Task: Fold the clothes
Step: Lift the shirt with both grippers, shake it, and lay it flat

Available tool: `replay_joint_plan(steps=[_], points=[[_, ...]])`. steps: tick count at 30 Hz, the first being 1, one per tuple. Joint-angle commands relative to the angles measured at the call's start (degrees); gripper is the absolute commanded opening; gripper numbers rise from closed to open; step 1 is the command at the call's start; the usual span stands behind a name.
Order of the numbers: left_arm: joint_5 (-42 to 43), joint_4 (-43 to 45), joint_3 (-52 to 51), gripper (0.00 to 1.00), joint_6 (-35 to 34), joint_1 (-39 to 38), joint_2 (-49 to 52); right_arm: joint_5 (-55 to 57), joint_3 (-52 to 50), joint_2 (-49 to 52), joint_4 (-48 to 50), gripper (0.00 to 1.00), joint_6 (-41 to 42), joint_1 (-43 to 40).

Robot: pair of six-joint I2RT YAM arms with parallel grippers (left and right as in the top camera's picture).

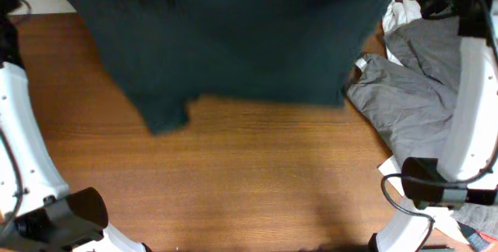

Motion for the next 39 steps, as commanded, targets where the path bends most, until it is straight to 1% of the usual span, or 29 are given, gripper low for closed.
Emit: replay_joint_plan(steps=[1,2,4,6,7,8,10,12,13,14,16,17,20,23,27,30,33,35,37,39], points=[[0.26,-3.91,9.68,0.00,2.21,2.12,-1.97,2.97,2.54,-4.72,-0.70,0.04,1.09,-0.09],[0.39,-5.46,10.58,0.00,2.25,2.12,-1.97,2.97,2.54,-4.79,-1.36,0.04,1.09,-0.09],[0.74,-12.92,12.35,0.00,5.20,2.08,-1.97,2.93,2.51,-4.61,-6.12,0.04,0.87,-0.09],[0.55,-20.57,12.39,0.00,5.70,2.08,-1.92,2.95,2.47,-3.78,-11.76,0.04,0.83,-0.09],[0.55,-26.60,12.17,0.00,6.75,2.05,-1.55,2.97,2.19,-3.02,-16.11,0.04,0.63,-0.07],[0.55,-31.17,11.87,0.00,7.17,2.03,-1.18,3.02,1.84,-2.51,-18.21,0.04,0.66,-0.09],[0.52,-43.17,10.34,0.00,9.18,1.40,0.46,2.97,-0.24,-1.05,-24.59,0.04,0.68,-0.09],[0.48,-50.80,8.33,0.00,11.56,0.74,2.12,2.56,-3.23,0.33,-28.11,0.04,0.13,-0.09],[-0.35,-54.12,6.08,0.00,12.55,0.35,3.43,0.33,-6.01,0.39,-28.06,0.04,-1.70,0.00],[-1.77,-55.54,3.93,0.00,12.52,-0.02,4.33,-1.64,-9.46,0.42,-28.09,0.04,-2.45,0.26],[-3.56,-56.28,-1.79,0.00,12.72,-0.52,5.66,-2.16,-15.98,0.42,-28.06,0.04,-3.06,0.63],[-3.50,-56.19,-4.37,0.00,13.86,-0.55,6.08,-2.16,-20.92,0.42,-27.69,0.04,-3.93,1.05],[-3.52,-56.24,-12.55,0.00,16.17,-0.55,6.64,-2.21,-29.73,0.42,-27.17,0.04,-3.91,1.03],[-3.54,-57.00,-18.27,0.00,18.69,-0.55,6.60,-2.25,-35.69,0.39,-26.49,0.04,-3.87,0.98],[-4.63,-57.18,-25.53,0.00,18.84,-0.33,6.60,-3.06,-42.69,0.11,-26.32,0.04,-3.87,1.09],[-8.94,-57.29,-27.91,0.00,18.01,0.55,6.60,-3.04,-48.22,-1.14,-25.03,0.04,-3.89,1.09],[-9.60,-57.51,-28.02,0.00,16.85,2.64,6.45,-2.82,-53.40,-2.89,-23.50,0.04,-3.89,1.09],[-14.29,-58.16,-28.02,0.00,12.70,5.44,5.68,-2.60,-56.78,-4.07,-22.58,0.04,-3.89,1.09],[-14.95,-58.34,-28.02,0.00,11.04,7.02,4.94,-2.60,-58.97,-4.87,-21.79,0.04,-3.89,1.09],[-14.93,-58.38,-28.09,0.00,10.88,8.17,4.02,-2.60,-62.10,-6.14,-20.44,0.04,-3.89,1.09]])
